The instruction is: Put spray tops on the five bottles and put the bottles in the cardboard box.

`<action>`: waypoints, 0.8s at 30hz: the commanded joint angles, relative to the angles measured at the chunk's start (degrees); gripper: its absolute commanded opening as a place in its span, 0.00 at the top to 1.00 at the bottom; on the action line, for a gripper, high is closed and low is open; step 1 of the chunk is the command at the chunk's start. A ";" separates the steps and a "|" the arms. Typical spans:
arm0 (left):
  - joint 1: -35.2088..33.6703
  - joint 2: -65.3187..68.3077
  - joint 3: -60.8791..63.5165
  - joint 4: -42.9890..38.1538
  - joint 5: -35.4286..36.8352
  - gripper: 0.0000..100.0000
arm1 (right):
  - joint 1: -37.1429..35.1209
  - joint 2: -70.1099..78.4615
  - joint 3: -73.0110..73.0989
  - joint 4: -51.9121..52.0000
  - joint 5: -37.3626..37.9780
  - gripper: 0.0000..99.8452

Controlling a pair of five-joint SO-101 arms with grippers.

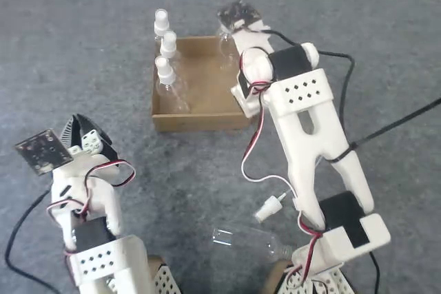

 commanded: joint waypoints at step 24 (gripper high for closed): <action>-1.41 0.53 -0.75 -2.02 -0.09 0.98 | -12.70 -40.31 33.14 8.84 10.99 0.77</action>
